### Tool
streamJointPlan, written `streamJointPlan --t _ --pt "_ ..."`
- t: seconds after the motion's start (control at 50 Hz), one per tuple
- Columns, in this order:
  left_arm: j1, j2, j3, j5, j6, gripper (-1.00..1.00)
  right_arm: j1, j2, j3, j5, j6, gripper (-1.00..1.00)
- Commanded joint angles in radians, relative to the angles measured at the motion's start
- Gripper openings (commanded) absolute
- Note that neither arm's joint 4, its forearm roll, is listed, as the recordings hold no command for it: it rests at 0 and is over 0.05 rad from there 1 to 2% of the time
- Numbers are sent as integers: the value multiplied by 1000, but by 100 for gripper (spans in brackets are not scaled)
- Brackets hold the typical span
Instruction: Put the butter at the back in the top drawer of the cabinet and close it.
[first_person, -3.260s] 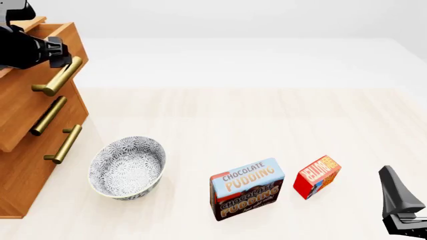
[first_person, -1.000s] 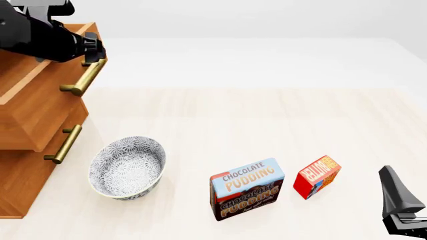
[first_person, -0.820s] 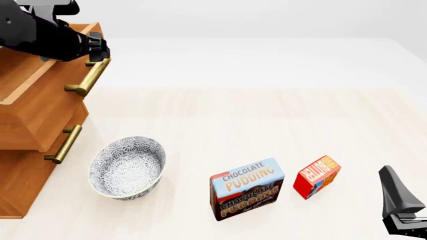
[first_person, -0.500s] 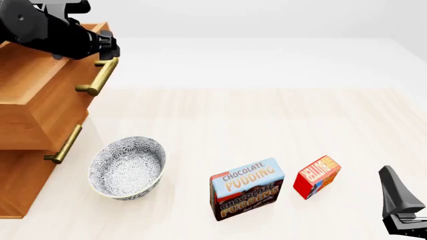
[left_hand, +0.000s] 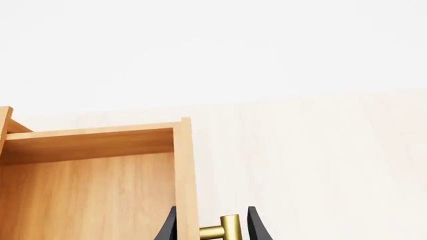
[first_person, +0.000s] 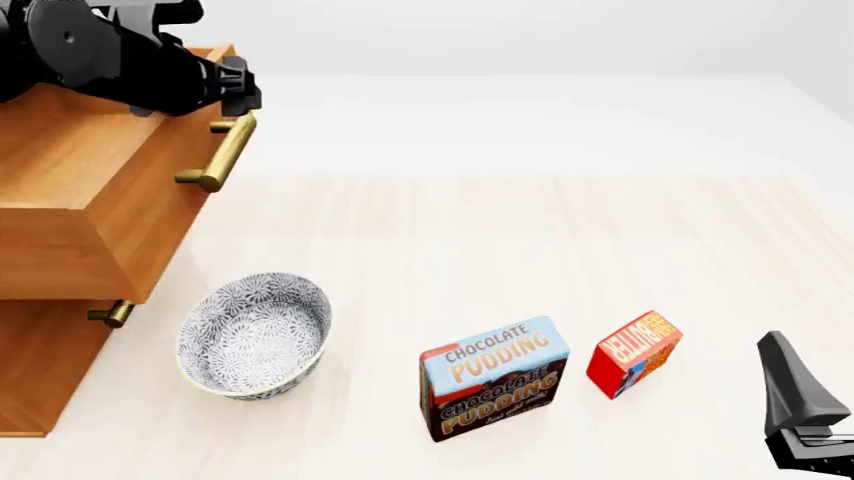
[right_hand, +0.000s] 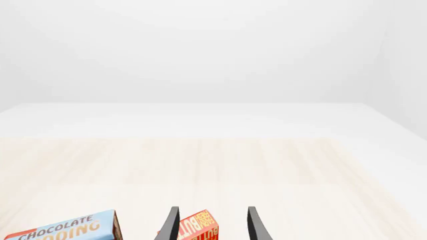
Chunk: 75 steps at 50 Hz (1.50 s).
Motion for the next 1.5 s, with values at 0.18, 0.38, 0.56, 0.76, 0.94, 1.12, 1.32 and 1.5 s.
streamJointPlan --t 0.18,0.38,0.56,0.76,0.94,1.12,1.32,1.5 --pt "-55 149 80 -1 70 100 0 0 0 0 0 100" --pt "-84 202 -19 45 60 100 0 0 0 0 0 100" --pt "-113 224 -76 78 50 100 0 0 0 0 0 100" --pt "-140 244 -121 99 42 100 0 0 0 0 0 100" --pt "-152 245 -141 111 39 100 0 0 0 0 0 100" --pt "-150 226 -145 126 52 100 0 0 0 0 0 100" --pt "-143 182 -152 154 74 100 0 0 0 0 0 100" --pt "-142 139 -158 179 88 100 0 0 0 0 0 100"
